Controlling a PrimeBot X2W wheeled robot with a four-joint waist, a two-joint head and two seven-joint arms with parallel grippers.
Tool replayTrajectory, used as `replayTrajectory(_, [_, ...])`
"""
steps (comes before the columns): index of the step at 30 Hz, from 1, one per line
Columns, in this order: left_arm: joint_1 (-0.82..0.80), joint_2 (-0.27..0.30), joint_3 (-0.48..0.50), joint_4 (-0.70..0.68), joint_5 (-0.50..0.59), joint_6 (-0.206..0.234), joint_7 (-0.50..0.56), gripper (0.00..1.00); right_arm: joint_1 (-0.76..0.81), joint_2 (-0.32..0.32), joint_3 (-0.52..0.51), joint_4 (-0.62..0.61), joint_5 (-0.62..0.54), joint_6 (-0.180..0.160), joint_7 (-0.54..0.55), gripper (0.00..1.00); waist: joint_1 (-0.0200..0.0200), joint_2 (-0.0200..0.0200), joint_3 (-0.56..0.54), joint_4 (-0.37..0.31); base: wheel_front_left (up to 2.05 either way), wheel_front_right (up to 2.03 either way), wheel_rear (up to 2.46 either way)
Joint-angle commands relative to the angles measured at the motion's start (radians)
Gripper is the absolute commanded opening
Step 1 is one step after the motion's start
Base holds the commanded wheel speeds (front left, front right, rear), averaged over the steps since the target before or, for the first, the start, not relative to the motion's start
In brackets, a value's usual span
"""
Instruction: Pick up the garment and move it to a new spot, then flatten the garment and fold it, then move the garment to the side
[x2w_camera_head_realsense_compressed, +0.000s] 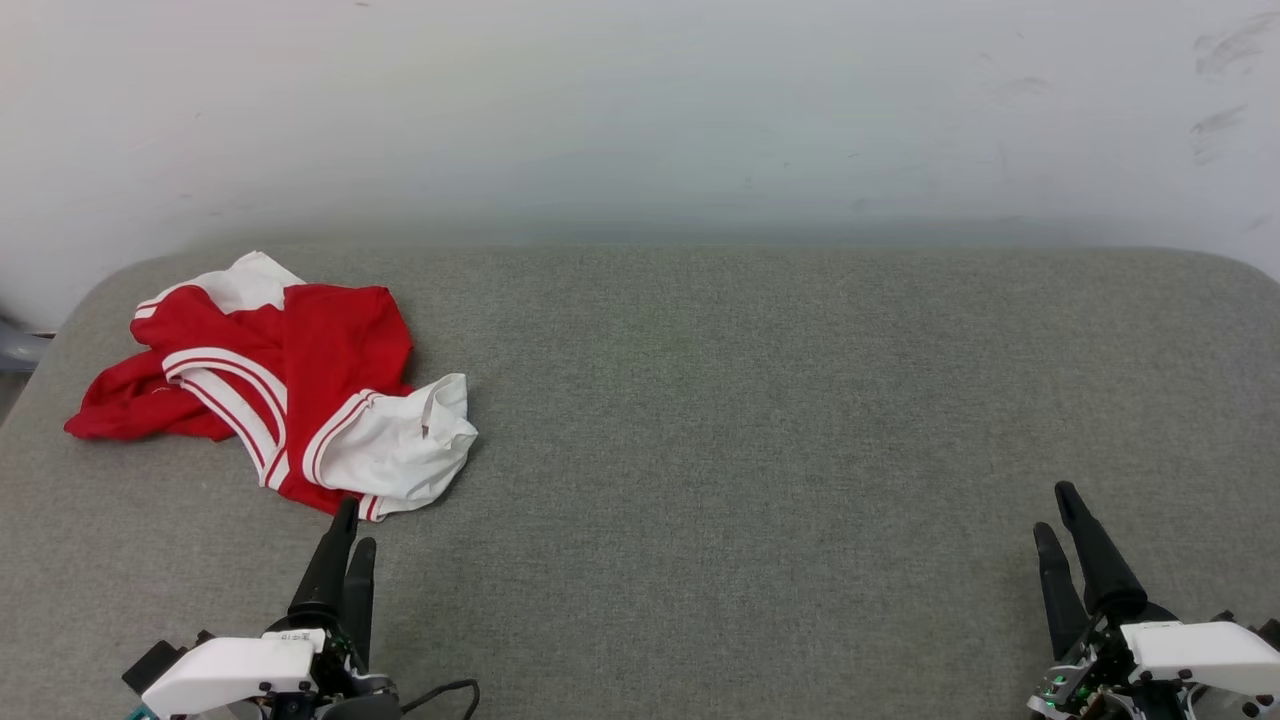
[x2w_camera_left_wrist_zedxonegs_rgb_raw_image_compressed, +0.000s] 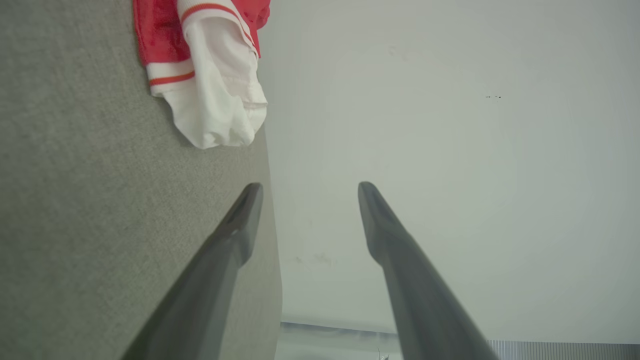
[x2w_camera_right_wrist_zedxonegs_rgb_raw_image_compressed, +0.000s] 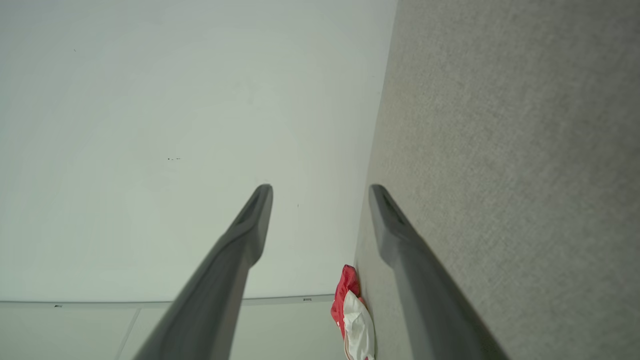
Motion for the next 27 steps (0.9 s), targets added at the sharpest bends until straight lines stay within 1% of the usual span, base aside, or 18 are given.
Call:
replayTrajectory(1, [-0.015,0.002,-0.001,-0.03,0.012,0.0,-0.014,1.0,-0.014,-0.001,0.005,-0.025,-0.019,0.0,-0.015,1.0,0.0,0.0,0.001,0.0,0.0,0.0,0.0])
replayTrajectory(6, [-0.015,0.002,0.014,-0.042,0.071,0.0,-0.038,1.0,-0.01,-0.001,0.005,-0.037,-0.096,0.0,-0.039,1.0,0.0,0.0,0.002,0.0,0.0,0.0,0.0])
replayTrajectory(12, [-0.021,0.002,0.035,-0.065,0.184,0.003,-0.065,1.0,-0.008,0.0,0.005,-0.072,-0.215,0.0,-0.067,1.0,0.0,0.0,0.004,0.0,0.0,0.0,0.0])
replayTrajectory(13, [-0.021,0.002,0.035,-0.065,0.184,0.003,-0.065,1.0,-0.008,0.0,0.005,-0.072,-0.215,0.0,-0.067,1.0,0.0,0.0,0.004,0.0,0.0,0.0,0.0])
replayTrajectory(14, [-0.024,0.002,0.038,-0.079,0.225,0.009,-0.074,1.0,-0.006,0.0,0.006,-0.088,-0.258,0.0,-0.075,1.0,0.0,0.0,0.004,0.0,0.0,0.0,0.0])
replayTrajectory(15, [-0.024,0.002,0.038,-0.079,0.225,0.009,-0.074,1.0,-0.006,0.0,0.006,-0.088,-0.258,0.0,-0.075,1.0,0.0,0.0,0.004,0.0,0.0,0.0,0.0])
replayTrajectory(20, [-0.025,0.002,0.031,-0.122,0.332,0.036,-0.095,1.0,-0.002,0.0,0.009,-0.122,-0.361,0.0,-0.096,1.0,0.0,0.0,0.006,0.001,0.0,0.0,0.0])
replayTrajectory(27, [-0.02,0.003,0.003,-0.174,0.497,0.087,-0.122,1.0,0.005,0.0,0.018,-0.171,-0.518,0.0,-0.124,1.0,0.0,0.0,0.009,0.002,0.0,0.0,0.0])
